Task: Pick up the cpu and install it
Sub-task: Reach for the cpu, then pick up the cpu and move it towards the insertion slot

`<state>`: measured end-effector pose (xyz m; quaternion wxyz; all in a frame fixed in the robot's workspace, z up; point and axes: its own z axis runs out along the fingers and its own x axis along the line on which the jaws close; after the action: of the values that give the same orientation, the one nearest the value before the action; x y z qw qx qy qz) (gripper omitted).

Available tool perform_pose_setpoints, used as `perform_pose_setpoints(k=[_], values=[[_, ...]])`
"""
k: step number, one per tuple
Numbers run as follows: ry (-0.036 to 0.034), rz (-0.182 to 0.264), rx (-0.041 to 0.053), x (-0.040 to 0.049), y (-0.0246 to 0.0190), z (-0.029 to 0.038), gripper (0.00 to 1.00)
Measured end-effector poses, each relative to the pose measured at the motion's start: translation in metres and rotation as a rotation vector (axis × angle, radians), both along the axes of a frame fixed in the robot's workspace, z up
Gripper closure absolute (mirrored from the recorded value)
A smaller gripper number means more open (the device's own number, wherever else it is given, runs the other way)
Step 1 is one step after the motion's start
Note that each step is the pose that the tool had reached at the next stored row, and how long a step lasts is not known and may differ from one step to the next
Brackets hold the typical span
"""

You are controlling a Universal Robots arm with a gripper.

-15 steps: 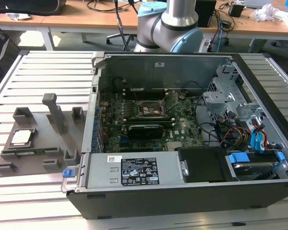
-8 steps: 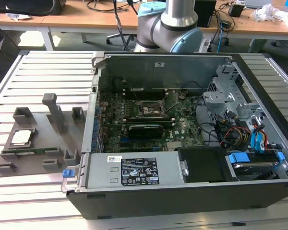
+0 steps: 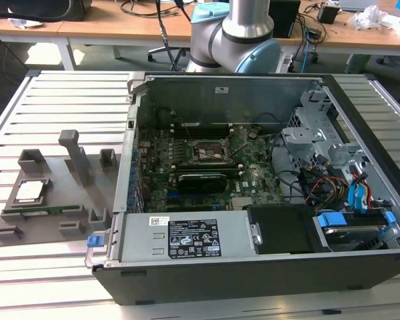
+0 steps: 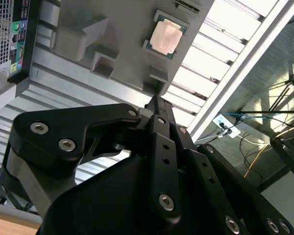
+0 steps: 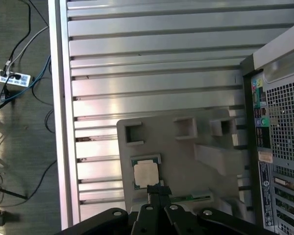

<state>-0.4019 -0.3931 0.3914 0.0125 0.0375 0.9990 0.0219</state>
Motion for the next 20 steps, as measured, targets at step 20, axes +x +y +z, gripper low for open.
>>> perform_pose_setpoints(k=[20], values=[[-0.0001, 0.0, 0.0001, -0.001, 0.0007, -0.0001, 0.89]])
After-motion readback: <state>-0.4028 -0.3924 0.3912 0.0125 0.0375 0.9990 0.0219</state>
